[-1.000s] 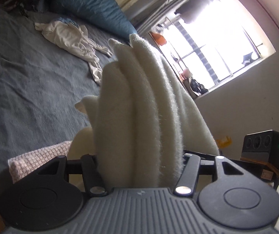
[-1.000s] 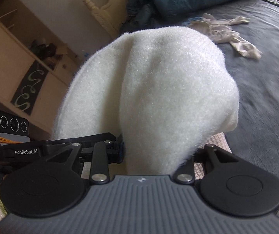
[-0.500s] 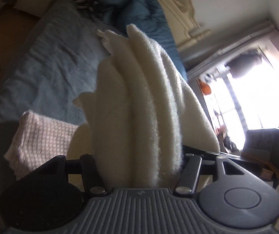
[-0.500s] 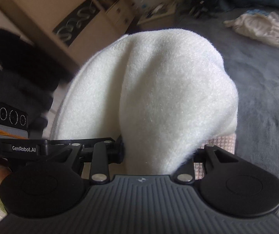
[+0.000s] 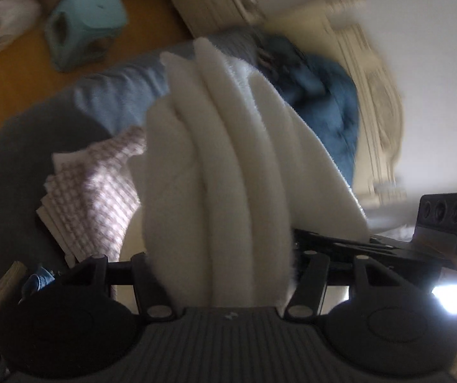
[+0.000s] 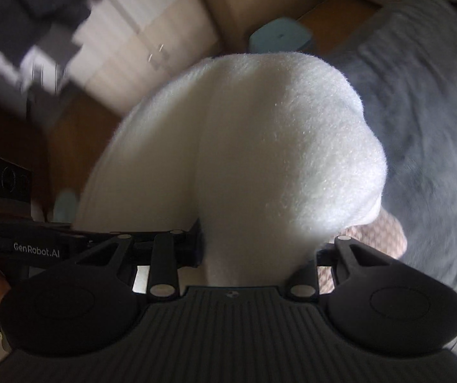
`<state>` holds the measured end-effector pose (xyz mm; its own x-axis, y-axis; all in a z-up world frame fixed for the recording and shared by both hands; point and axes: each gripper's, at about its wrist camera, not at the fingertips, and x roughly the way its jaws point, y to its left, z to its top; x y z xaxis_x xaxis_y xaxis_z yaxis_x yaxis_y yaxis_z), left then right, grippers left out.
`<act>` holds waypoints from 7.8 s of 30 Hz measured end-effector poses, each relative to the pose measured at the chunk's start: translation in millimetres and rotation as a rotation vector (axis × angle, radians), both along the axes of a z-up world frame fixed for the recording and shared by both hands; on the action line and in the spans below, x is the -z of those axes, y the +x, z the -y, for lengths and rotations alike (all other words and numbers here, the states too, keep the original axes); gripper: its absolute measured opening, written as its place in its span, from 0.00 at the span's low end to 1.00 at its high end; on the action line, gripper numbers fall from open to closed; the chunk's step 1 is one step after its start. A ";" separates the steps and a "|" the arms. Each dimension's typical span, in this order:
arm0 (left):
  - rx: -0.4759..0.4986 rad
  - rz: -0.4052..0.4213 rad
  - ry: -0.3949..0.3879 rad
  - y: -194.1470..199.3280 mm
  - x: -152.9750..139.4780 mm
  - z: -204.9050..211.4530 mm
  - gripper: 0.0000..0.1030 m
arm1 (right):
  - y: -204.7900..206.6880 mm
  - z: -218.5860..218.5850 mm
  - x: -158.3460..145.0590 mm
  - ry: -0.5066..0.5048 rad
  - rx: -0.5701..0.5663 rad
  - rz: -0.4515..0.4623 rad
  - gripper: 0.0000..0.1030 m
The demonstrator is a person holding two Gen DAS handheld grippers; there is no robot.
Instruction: Fold clothes
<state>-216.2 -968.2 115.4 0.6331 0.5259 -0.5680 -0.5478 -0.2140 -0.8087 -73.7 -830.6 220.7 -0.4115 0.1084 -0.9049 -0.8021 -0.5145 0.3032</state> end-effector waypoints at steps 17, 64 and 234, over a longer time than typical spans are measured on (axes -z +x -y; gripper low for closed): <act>-0.359 -0.088 0.010 94.5 117.5 1.1 0.57 | 6.9 -77.6 122.1 -0.041 -0.501 -0.031 0.33; 0.075 -0.047 -0.049 56.1 139.9 -12.3 0.62 | 303.4 89.2 224.6 0.091 0.813 -0.718 0.78; 0.387 -0.122 0.136 -32.1 169.6 -30.0 0.58 | 91.6 -156.6 223.1 -0.095 0.239 -0.514 0.23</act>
